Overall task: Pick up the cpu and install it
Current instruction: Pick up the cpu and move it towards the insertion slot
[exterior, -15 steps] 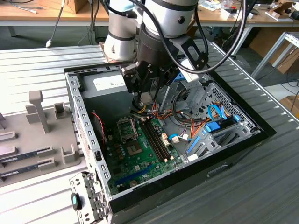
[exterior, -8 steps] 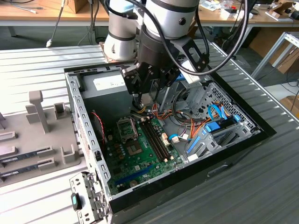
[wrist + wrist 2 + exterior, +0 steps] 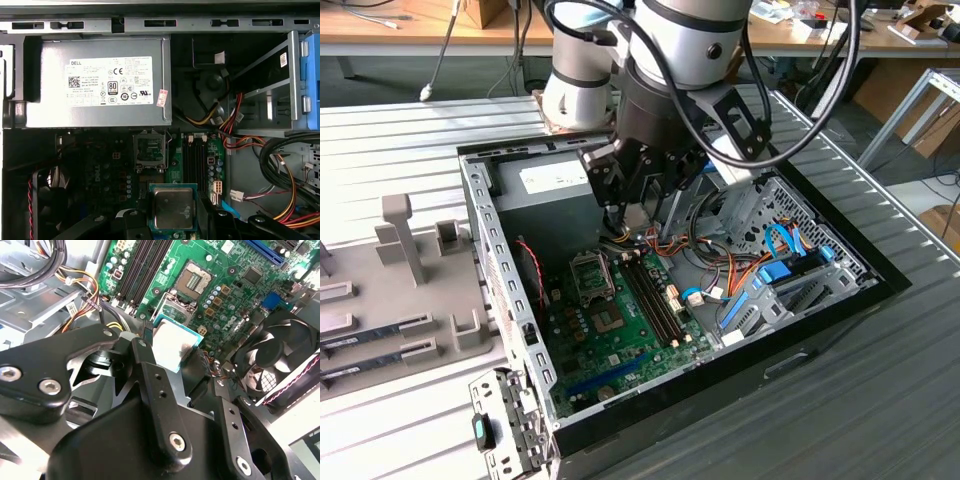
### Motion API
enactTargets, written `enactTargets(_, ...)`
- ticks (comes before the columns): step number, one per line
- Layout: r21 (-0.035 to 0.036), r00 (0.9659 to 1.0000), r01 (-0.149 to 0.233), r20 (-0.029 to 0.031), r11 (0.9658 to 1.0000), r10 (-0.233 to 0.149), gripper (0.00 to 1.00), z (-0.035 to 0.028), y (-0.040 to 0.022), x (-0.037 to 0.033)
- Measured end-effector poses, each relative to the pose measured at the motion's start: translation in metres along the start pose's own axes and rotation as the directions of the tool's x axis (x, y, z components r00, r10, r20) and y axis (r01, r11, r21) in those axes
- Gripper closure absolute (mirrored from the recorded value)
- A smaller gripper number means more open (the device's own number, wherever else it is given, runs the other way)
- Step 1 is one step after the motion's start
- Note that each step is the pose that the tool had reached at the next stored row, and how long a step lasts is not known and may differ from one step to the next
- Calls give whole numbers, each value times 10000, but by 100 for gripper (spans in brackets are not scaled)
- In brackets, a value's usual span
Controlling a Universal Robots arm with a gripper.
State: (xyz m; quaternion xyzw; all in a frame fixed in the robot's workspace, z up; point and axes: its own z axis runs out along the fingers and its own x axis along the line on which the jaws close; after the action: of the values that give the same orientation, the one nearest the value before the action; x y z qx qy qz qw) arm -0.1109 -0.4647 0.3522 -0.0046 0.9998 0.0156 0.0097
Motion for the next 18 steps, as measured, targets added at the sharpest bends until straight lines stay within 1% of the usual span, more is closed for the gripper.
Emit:
enactTargets(6,-1,10000,0,0,10000,0,53,4,-41,0)
enactTargets(12,-1,10000,0,0,10000,0,53,36,-75,1)
enactTargets(18,-1,10000,0,0,10000,0,53,52,-107,2)
